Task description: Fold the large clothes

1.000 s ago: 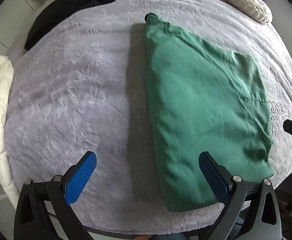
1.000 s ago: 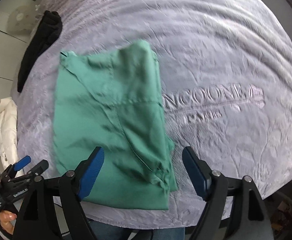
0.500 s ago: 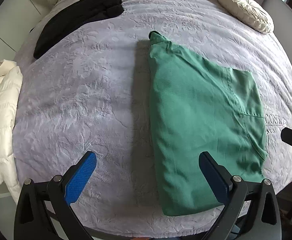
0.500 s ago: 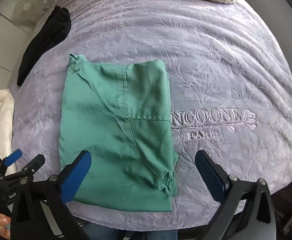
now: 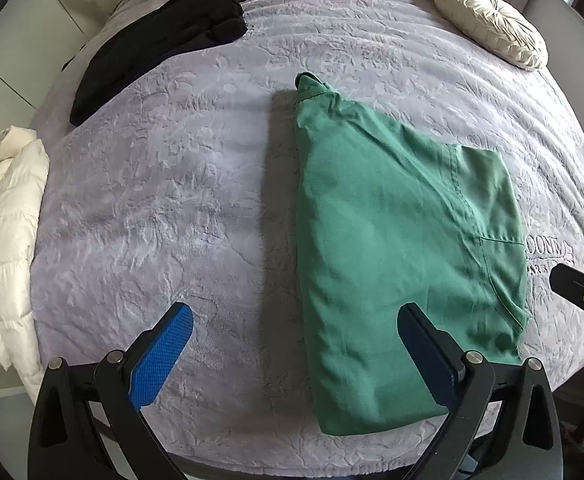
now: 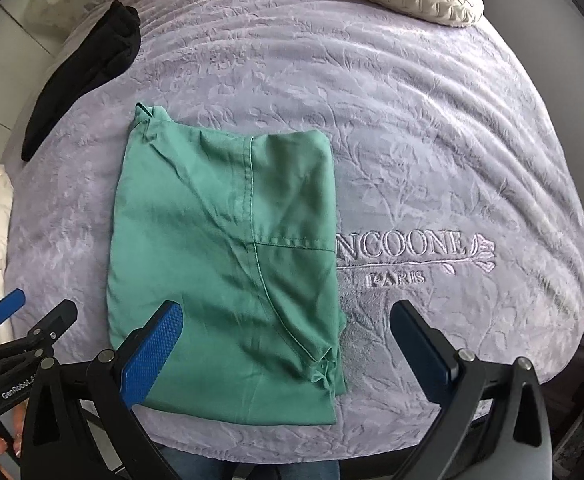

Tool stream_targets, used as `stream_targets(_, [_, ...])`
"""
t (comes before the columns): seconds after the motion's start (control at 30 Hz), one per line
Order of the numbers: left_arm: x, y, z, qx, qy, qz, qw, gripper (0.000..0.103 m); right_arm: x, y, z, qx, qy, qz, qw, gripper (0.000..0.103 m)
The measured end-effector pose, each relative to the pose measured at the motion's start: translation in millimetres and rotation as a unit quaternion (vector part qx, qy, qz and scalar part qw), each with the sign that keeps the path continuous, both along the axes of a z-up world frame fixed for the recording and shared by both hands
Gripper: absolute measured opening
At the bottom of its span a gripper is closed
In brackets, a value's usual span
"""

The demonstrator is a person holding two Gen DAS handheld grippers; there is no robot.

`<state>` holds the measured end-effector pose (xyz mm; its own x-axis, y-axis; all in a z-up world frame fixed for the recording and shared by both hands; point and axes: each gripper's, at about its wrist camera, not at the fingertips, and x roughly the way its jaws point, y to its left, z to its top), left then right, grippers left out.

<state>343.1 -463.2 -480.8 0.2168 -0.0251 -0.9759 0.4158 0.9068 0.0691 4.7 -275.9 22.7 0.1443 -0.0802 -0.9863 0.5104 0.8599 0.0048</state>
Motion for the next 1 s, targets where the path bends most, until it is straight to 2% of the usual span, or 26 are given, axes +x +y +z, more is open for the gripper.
stream_targets(1.0, [-2,-12,3,-0.005,-0.001,-0.01,0.9999,0.102,-2,-5,-1,0.001,0.004,-0.014,1.0,0.103])
